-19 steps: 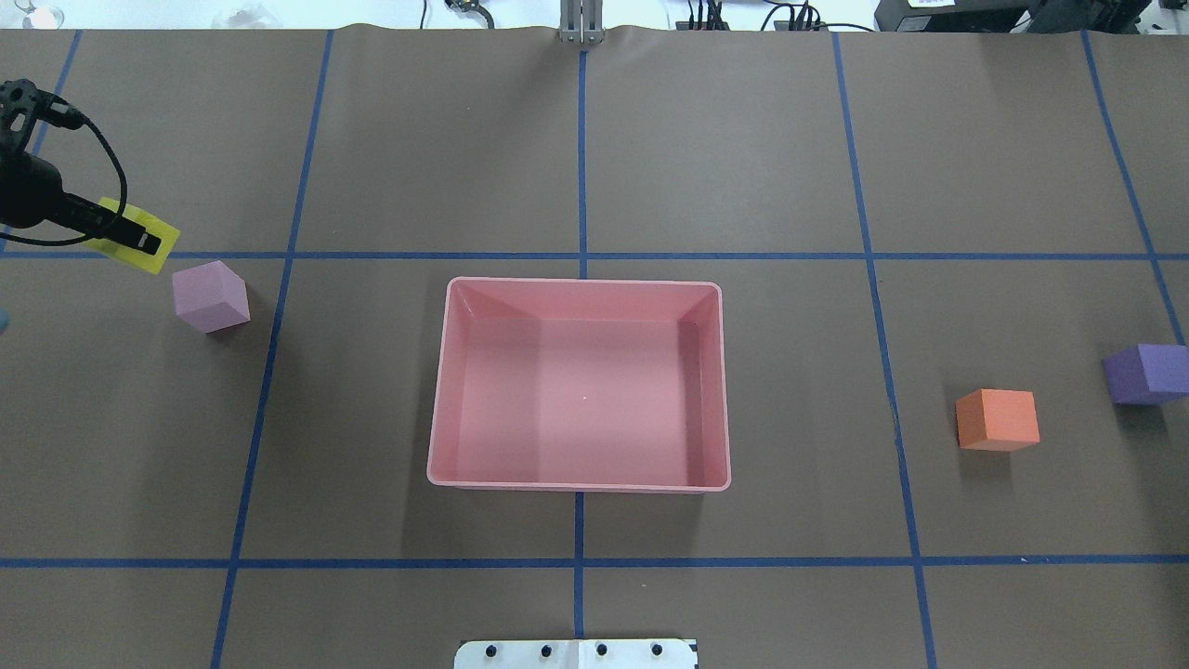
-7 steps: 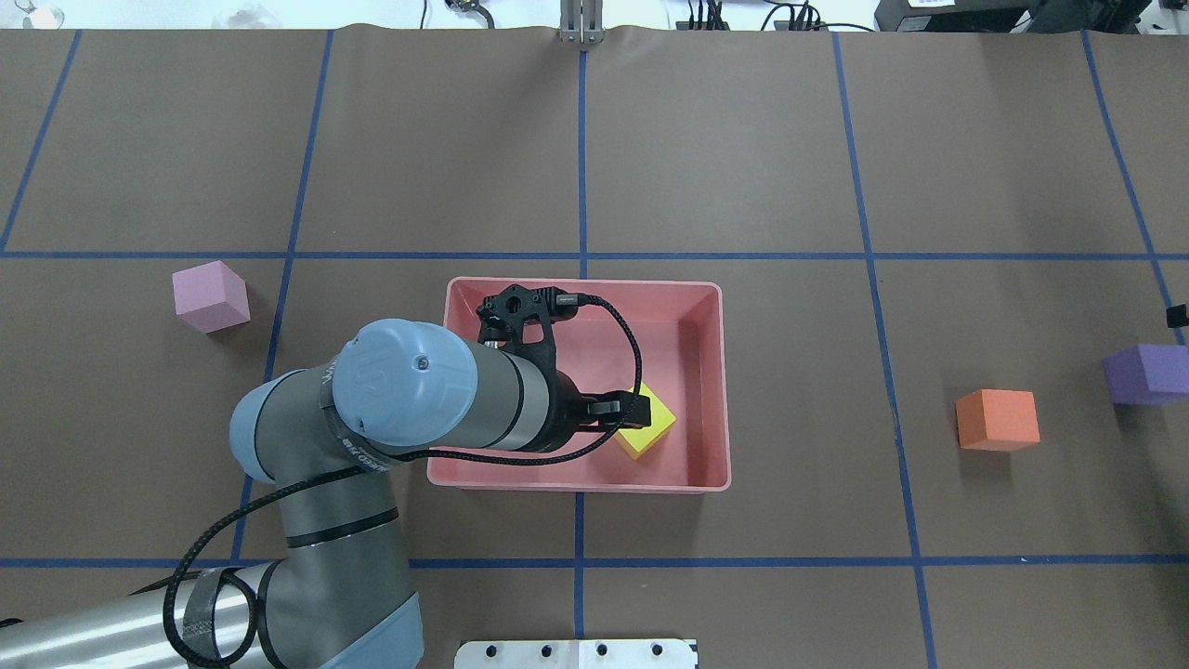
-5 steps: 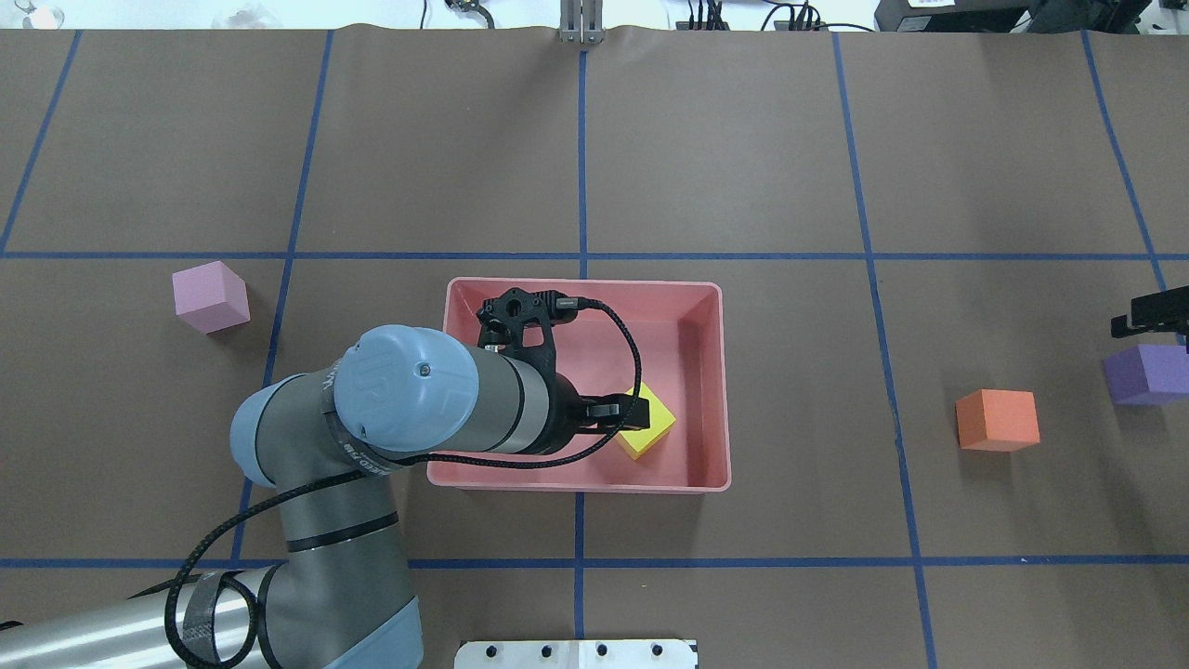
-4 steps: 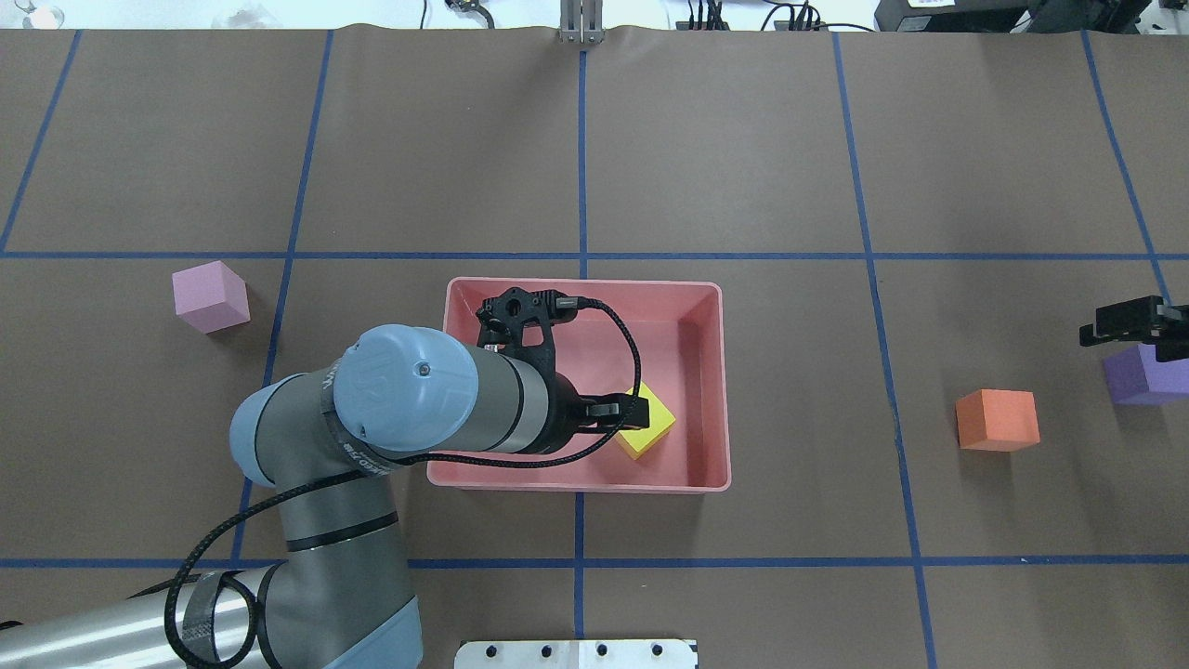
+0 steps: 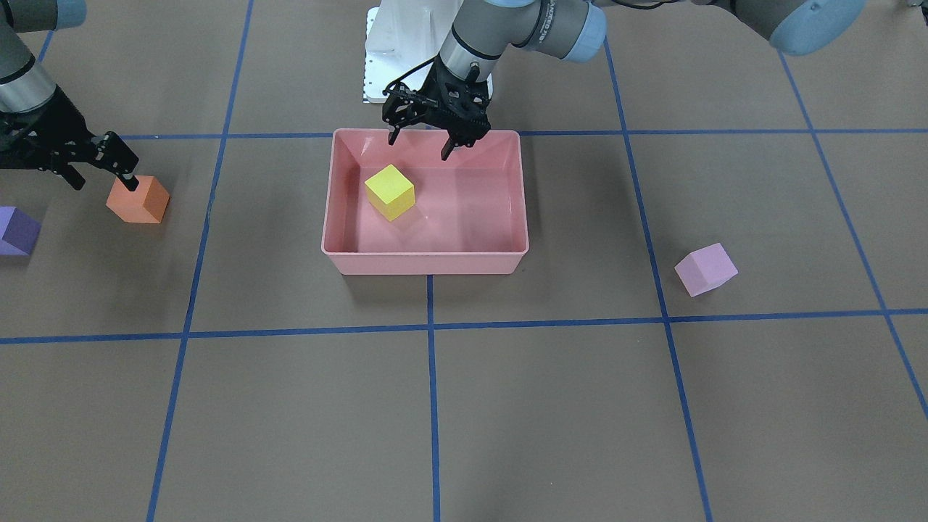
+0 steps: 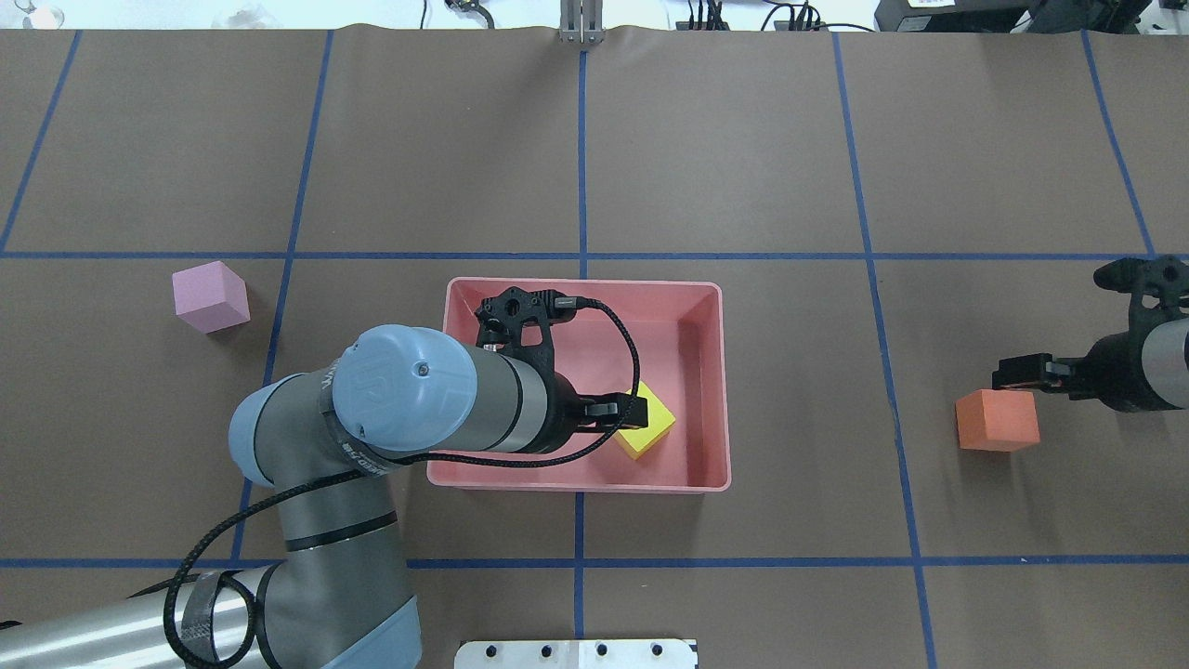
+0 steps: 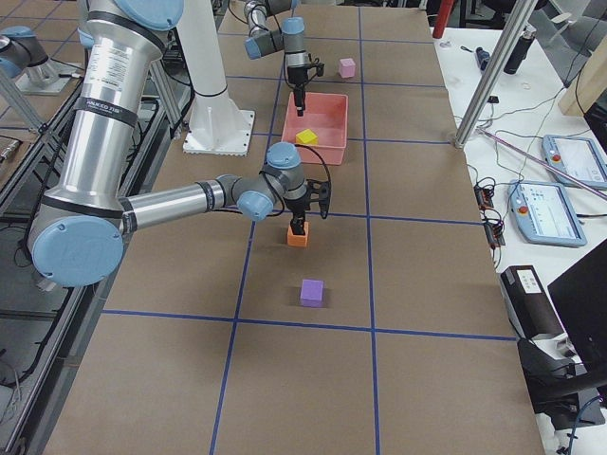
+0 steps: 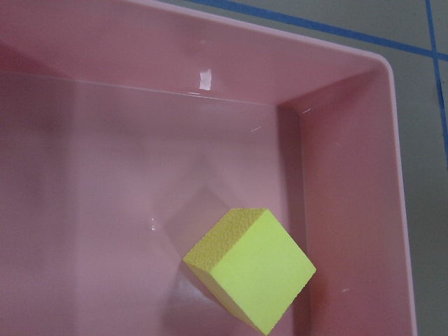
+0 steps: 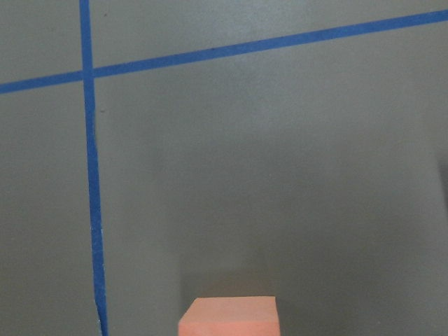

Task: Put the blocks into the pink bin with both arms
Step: 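Release the yellow cube in the bin while the right gripper grasps the orange cube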

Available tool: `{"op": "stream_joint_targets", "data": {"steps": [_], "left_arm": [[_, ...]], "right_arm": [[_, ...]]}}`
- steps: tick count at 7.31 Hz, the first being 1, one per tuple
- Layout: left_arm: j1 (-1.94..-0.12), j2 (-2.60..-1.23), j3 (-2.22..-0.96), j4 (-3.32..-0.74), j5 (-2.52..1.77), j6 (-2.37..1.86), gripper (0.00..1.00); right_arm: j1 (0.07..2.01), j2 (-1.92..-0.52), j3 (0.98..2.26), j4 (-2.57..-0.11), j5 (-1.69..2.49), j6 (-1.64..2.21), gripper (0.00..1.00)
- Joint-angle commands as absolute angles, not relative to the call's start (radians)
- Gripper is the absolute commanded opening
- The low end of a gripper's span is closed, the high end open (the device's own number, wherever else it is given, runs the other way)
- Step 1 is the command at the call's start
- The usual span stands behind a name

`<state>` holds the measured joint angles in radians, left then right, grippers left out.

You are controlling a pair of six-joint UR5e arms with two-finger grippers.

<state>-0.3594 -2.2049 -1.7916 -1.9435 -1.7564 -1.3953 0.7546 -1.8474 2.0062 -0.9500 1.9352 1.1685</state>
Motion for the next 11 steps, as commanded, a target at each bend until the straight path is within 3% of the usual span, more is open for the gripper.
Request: {"op": "stream_joint_targets", "data": {"steps": [1,10,11], "left_arm": [[-0.36,-2.203,-1.792,-1.944,-1.756,-1.394,1.0],[-0.359,-2.189,-1.792,-1.944,-1.755,-1.394,1.0],[-0.359,-2.187,-1.79,-1.944,-1.755,-1.393,1.0]], "right_arm": [[0.663,-1.853,2.003,-0.94,1.824,1.216,1.0],[0.592,-1.847,1.93,-0.937,1.784,1.223,0.98],[0.586,-1.845,1.928,-0.937,1.784,1.235,0.82]]}}
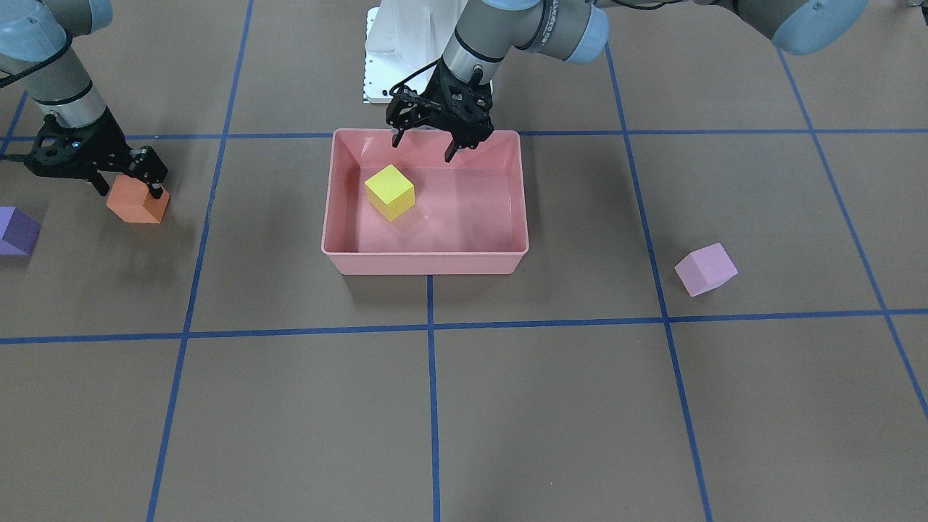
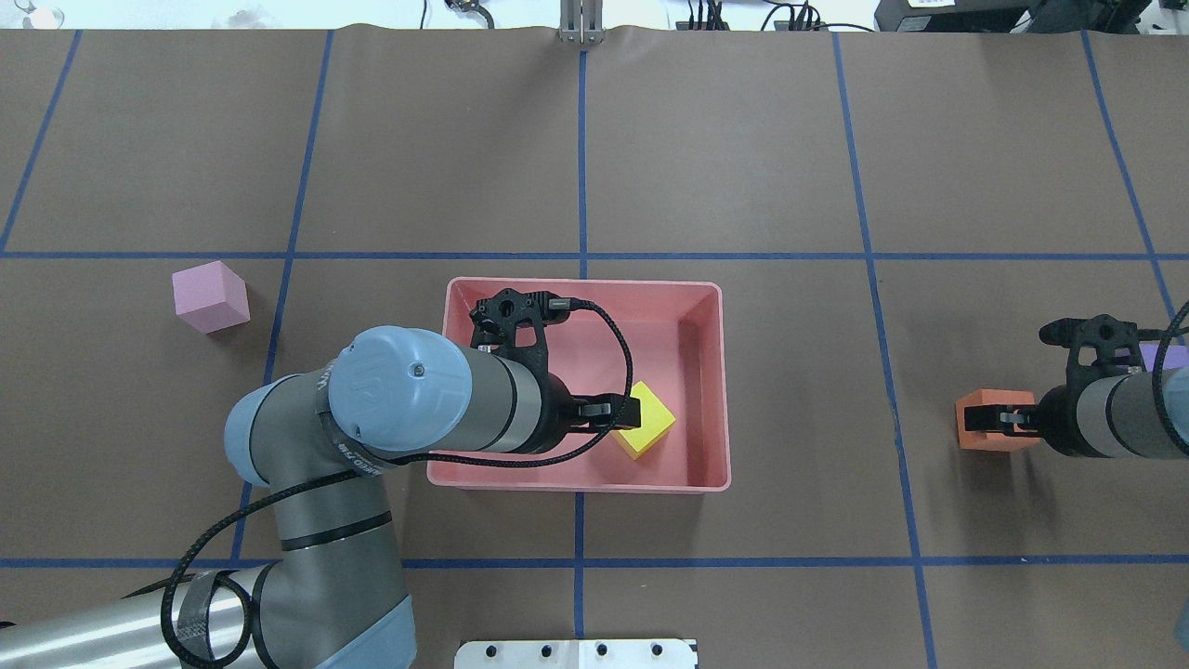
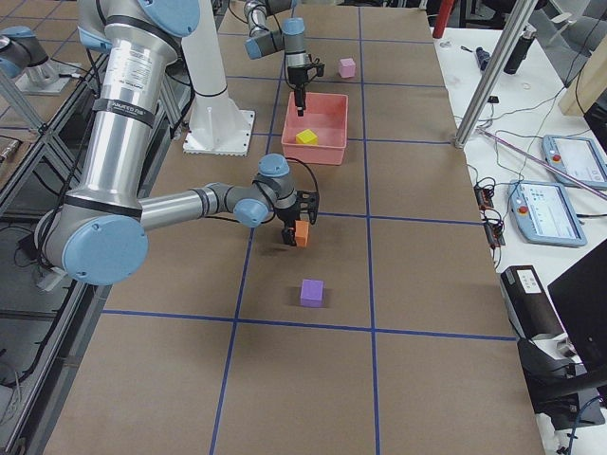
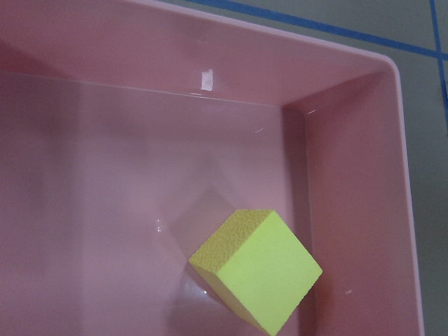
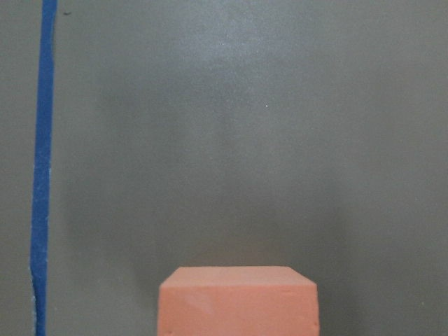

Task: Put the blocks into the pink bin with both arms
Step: 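Release the yellow cube in the bin while the right gripper grasps the orange cube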

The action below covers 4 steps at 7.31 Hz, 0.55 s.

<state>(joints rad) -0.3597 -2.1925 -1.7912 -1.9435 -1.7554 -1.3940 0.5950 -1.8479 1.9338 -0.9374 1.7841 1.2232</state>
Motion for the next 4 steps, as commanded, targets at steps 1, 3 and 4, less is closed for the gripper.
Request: {"op": "stream_joint_targets", "data": {"steps": [1,3,4], "left_arm": [[-0.359,-2.187,-1.79,-1.944,-1.755,-1.381,1.0],[-0.38,-2.186,-1.807,-1.941,-1.767,-1.332,1.0],[-0.414,-2.146,-1.863,-1.896,-1.825,-1.263,1.0]], "right_arm": [[0.586,-1.83,1.928,-0.939,1.793,1.238,0.31],[0.591,-1.81,1.962,-0.94,1.798,1.239,0.0],[0.641,-1.806,1.998,-0.951,1.863,1.239,0.0]]}}
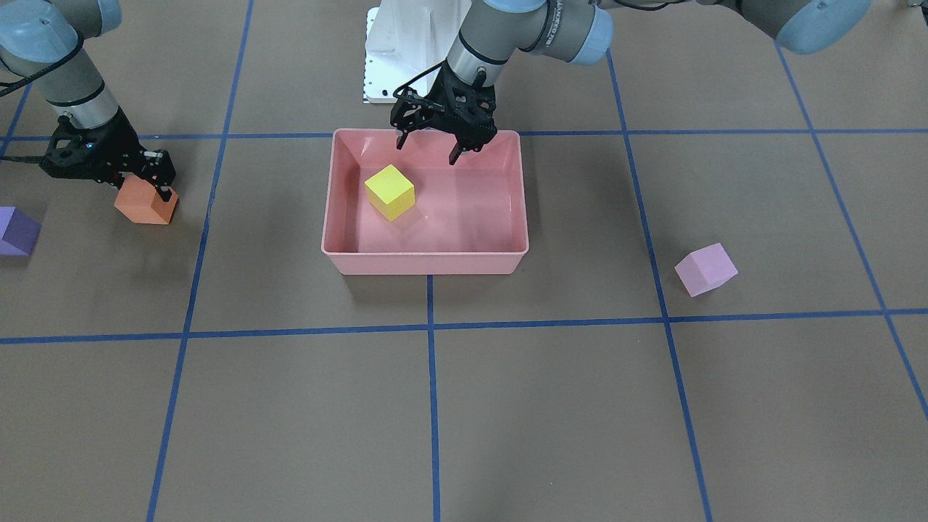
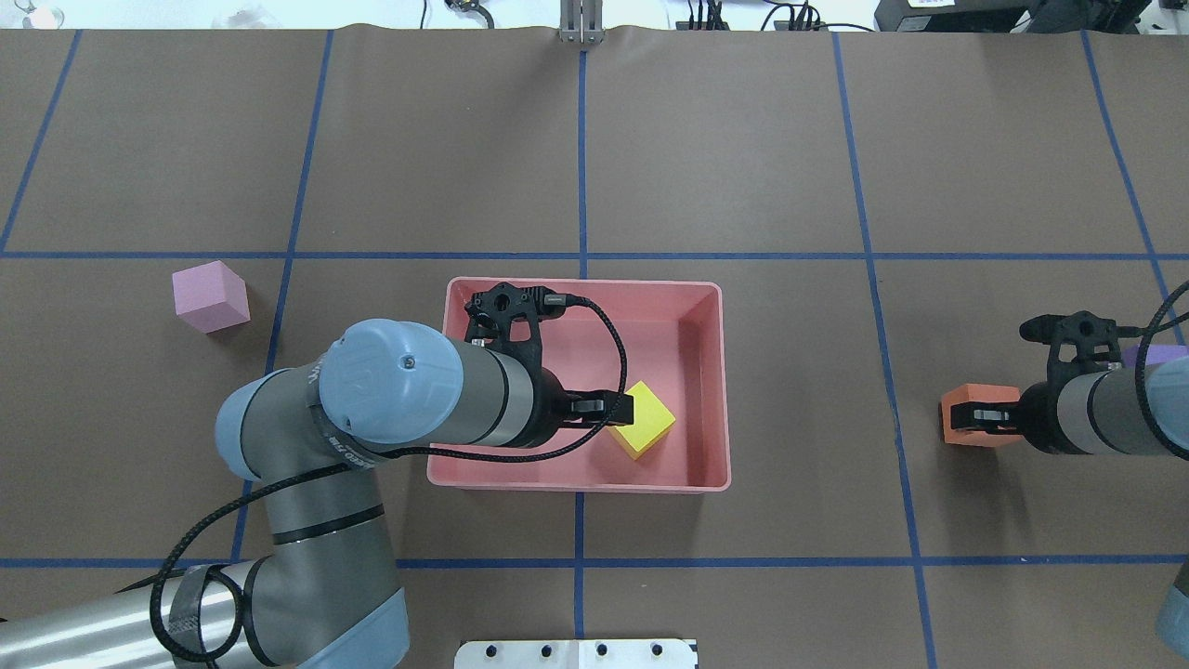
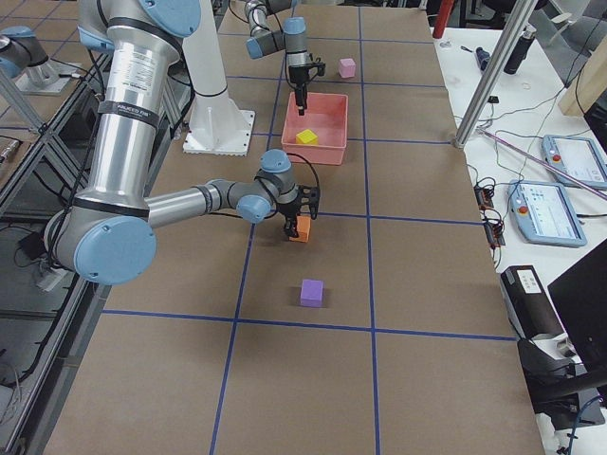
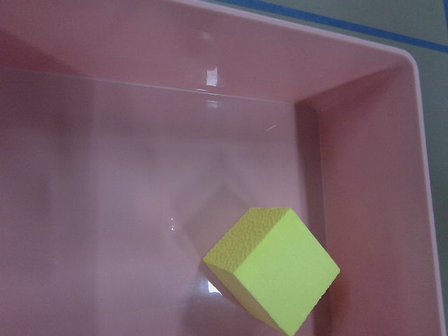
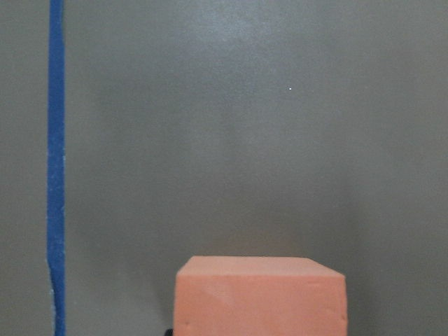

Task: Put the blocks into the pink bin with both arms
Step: 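Carry the orange cube into the bin while the left gripper reaches the lilac cube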

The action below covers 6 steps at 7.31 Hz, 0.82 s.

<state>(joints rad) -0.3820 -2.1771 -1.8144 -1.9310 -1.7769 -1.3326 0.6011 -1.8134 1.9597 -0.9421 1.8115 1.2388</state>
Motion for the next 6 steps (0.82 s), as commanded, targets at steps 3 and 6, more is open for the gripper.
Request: {"op": "stream_joint_targets", "data": {"steps": [3,6], "left_arm": [[-0.644,-1.914,-2.066,-1.738,-2.049,-0.899,1.0],[-0.754,-1.758,-2.077,-1.746,-2.066,-0.614,1.0]], "right_arm": [[0.836,-1.656,2.095,-1.161,2.08,1.243,0.0],[0.772,-1.305,2.169,-1.645,2.056,1.395,0.0]]}}
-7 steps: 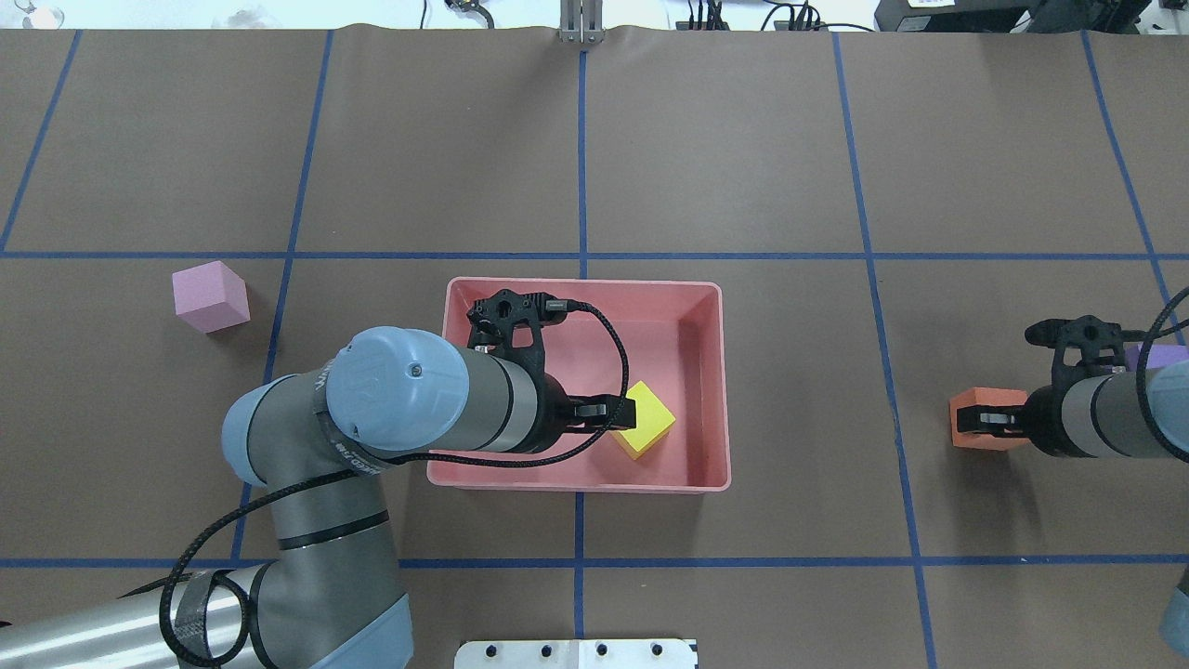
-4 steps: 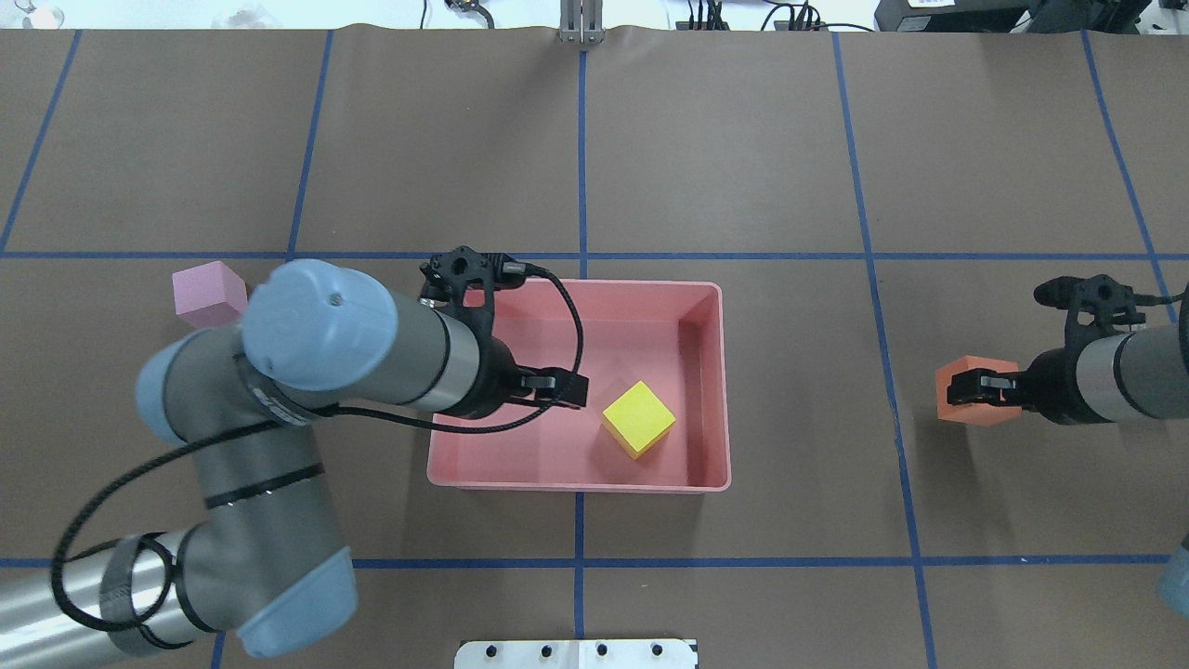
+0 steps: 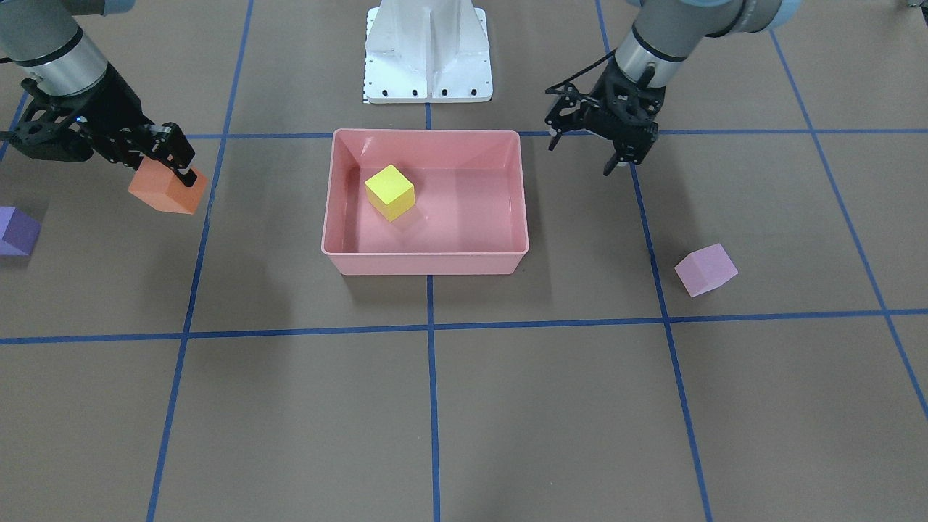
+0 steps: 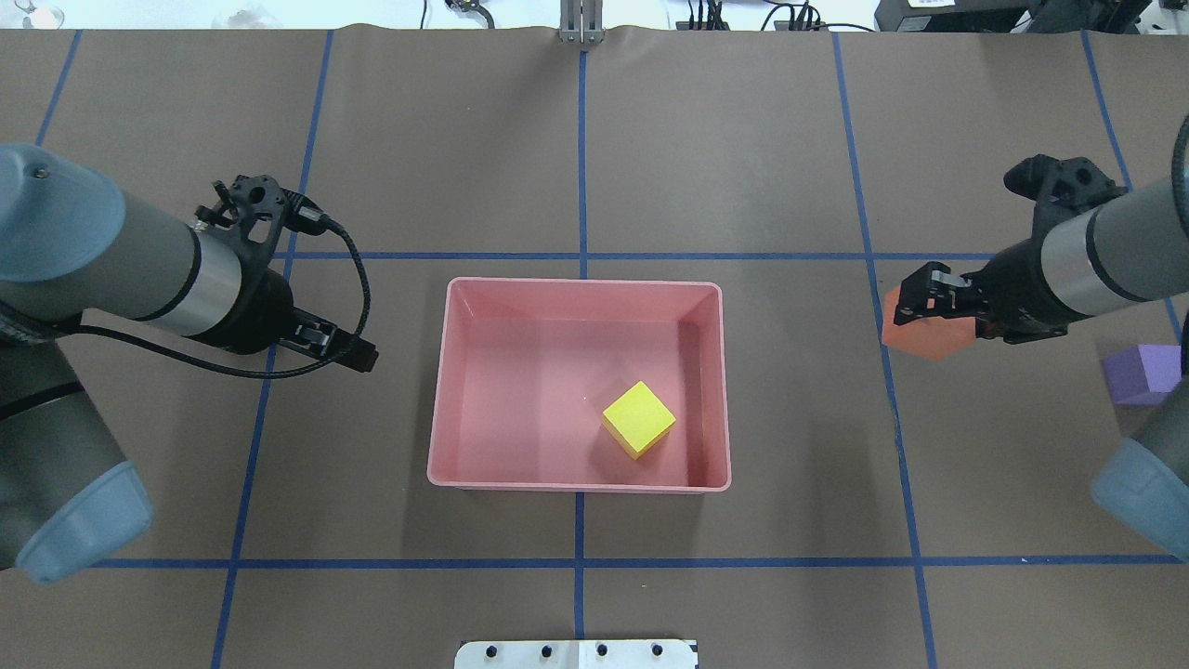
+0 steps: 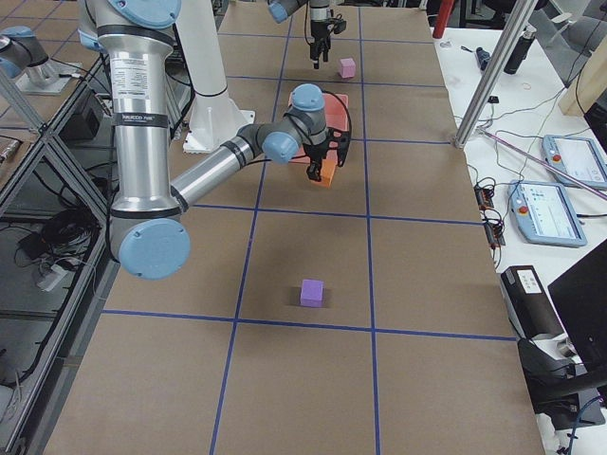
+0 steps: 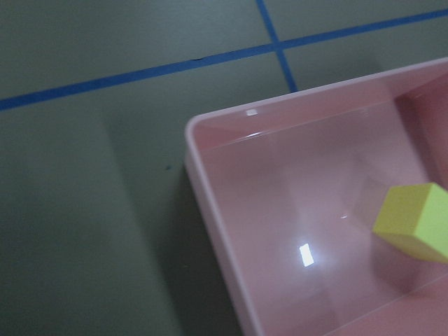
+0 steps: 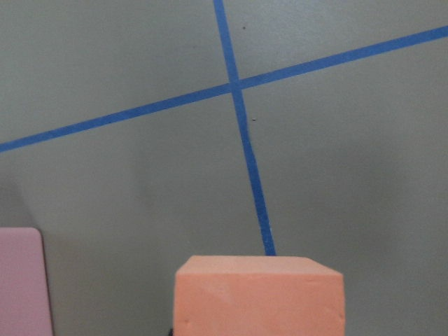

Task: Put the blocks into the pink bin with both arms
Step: 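Carry the orange cube into the bin while the left gripper reaches the lilac cube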

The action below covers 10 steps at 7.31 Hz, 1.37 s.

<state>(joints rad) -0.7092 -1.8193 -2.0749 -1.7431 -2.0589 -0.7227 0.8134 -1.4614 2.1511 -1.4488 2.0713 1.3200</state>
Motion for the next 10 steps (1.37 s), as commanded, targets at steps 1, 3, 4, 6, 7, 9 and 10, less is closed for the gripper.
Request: {"op": "stream_joint_targets", "data": {"steps": [1,3,4,6,7,9,10], "left_arm": [[-0.796,-1.715,-2.071,-1.747,-2.083,-0.532,1.0],[-0.941,-1.671,-2.007,-1.747,-2.169,-0.323,1.0],[-1.018,-1.671,-1.938,-1.749,-2.218,-0.19,1.0],[-1.094,-1.671,-1.838,-1.75,-2.243,-0.025,1.0],[-1.098,-1.671,-1.819,-1.753,-2.243,-0.017,1.0],[-1.103,-1.675,-1.774,-1.801,-2.243,-0.031,1.0],[-1.1,-1.68,-1.767,-1.801,-2.243,-0.079,1.0]], "right_arm": [[0.703,-1.176,2.166,-1.789,1.993,1.446,0.0],[0.568,-0.996,2.072,-1.881,1.861,1.579,0.0],[0.51,-0.92,1.989,-1.881,1.805,1.636,0.0],[0.444,-0.789,1.877,-1.878,1.764,1.74,0.27],[0.419,-0.72,1.811,-1.878,1.732,1.779,0.41],[0.391,-0.629,1.712,-1.876,1.686,1.84,0.99],[0.39,-0.626,1.706,-1.878,1.686,1.859,1.0]]}}
